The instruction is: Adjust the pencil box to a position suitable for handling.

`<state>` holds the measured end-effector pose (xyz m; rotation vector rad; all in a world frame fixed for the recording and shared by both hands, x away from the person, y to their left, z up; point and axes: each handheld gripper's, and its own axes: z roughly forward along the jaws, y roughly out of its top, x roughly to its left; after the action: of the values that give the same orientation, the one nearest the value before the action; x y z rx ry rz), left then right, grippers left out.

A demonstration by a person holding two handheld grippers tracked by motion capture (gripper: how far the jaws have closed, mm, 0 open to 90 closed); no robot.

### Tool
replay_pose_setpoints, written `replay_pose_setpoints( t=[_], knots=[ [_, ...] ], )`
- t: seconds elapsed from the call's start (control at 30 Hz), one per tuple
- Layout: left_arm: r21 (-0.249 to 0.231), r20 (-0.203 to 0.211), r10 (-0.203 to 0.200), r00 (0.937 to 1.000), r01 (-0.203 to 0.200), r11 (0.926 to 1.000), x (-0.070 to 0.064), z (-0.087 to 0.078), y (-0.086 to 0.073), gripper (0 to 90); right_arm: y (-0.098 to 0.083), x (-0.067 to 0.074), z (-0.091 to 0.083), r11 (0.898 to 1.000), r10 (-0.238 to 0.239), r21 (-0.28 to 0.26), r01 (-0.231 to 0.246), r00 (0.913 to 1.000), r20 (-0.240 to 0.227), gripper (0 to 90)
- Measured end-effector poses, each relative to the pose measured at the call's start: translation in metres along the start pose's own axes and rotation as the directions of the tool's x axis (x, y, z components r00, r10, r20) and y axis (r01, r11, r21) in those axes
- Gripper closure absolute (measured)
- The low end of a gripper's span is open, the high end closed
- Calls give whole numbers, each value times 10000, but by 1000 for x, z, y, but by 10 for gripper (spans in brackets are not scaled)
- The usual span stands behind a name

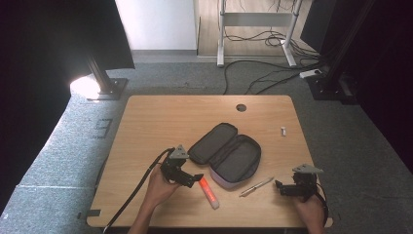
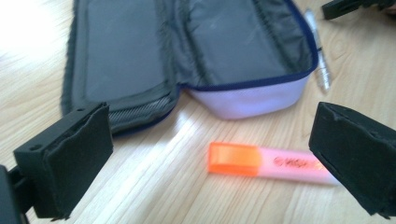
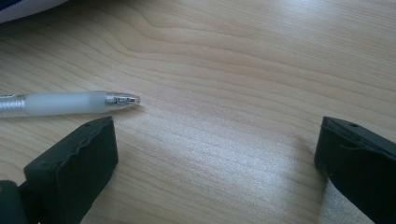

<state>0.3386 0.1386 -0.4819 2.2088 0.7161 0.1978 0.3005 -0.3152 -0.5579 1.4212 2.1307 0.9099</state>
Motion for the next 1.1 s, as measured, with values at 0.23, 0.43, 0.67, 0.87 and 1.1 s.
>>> replay_pose_setpoints(
  t=[0.23, 0.43, 0.67, 0.87, 1.1],
  knots=[
    [-224, -132, -218, 9997, 215, 9995, 10, -4, -18, 0, 0, 0, 0, 10000, 0, 0, 0, 10000, 3, 0],
    [-73, -547, -289, 9981, 286, 9996, 16, -3, -33, 0, 0, 0, 0, 10000, 1, 0, -1, 10000, 4, 0],
    [-4, -865, -436, 9953, 437, 9990, 23, 1, -46, 0, 0, 0, 0, 10000, -1, -2, 1, 10000, 3, 0],
    [175, -1078, -519, 9928, 541, 9984, 29, 7, -57, 0, 0, 0, 0, 10000, -2, -2, 2, 10000, 1, 0],
    [579, -1254, -543, 9906, 620, 9964, 32, 16, -65, 0, 0, 0, 0, 10000, 2, -1, -2, 10000, 2, 0]
  ],
)
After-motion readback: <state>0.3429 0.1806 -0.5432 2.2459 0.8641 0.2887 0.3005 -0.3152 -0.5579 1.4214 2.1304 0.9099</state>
